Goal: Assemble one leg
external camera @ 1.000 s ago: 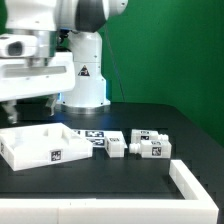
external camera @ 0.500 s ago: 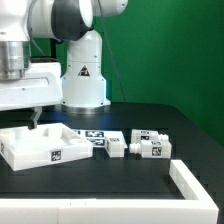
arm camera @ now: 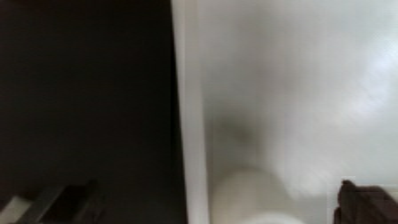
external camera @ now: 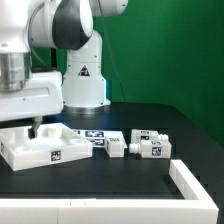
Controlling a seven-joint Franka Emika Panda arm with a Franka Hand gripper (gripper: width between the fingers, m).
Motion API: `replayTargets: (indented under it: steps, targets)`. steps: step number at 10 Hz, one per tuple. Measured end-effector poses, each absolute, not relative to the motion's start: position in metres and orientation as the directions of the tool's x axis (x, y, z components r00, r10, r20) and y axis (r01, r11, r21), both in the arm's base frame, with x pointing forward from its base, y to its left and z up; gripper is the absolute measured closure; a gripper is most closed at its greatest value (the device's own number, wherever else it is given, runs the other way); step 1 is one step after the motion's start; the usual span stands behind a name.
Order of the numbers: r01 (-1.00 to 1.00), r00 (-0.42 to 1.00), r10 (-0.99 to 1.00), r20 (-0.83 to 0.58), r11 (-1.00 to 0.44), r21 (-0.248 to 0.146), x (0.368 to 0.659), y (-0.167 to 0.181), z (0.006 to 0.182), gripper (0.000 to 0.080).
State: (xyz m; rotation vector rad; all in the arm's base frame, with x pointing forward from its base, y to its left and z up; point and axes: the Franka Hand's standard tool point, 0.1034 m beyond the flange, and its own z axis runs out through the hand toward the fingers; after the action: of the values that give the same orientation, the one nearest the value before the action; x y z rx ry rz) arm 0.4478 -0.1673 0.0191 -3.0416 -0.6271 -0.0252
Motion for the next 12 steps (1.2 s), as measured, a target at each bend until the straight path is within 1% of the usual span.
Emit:
replayTargets:
  steps: [1, 2, 3, 4, 5, 6, 7, 8, 9, 10, 12]
  targets:
    - [0.415, 0.91, 0.415, 0.02, -0.909, -0.035, 0.442, -0.172, 0.012, 0.015]
    - [0.436, 0.9, 0.435, 0.019, -0.899, -0.038, 0.437, -0.175, 0.008, 0.015]
    - [0.471, 0.882, 0.47, 0.025, -0.882, -0.03, 0.435, -0.179, 0.007, 0.015]
    - [0.509, 0.861, 0.508, 0.027, -0.86, -0.031, 0.432, -0.186, 0.006, 0.015]
    - [0.502, 0.865, 0.501, 0.027, -0.864, -0.031, 0.433, -0.185, 0.006, 0.015]
    - [0.504, 0.864, 0.503, 0.027, -0.863, -0.032, 0.433, -0.185, 0.005, 0.0265]
    - [0.503, 0.864, 0.503, 0.026, -0.863, -0.032, 0.432, -0.185, 0.005, 0.04]
    - [0.504, 0.864, 0.503, 0.026, -0.863, -0.032, 0.432, -0.185, 0.005, 0.04]
    - [0.504, 0.864, 0.503, 0.026, -0.863, -0.032, 0.432, -0.185, 0.005, 0.0614]
    - [0.504, 0.864, 0.503, 0.026, -0.863, -0.032, 0.432, -0.185, 0.005, 0.0742]
    - [0.505, 0.863, 0.505, 0.026, -0.862, -0.032, 0.432, -0.185, 0.005, 0.0755]
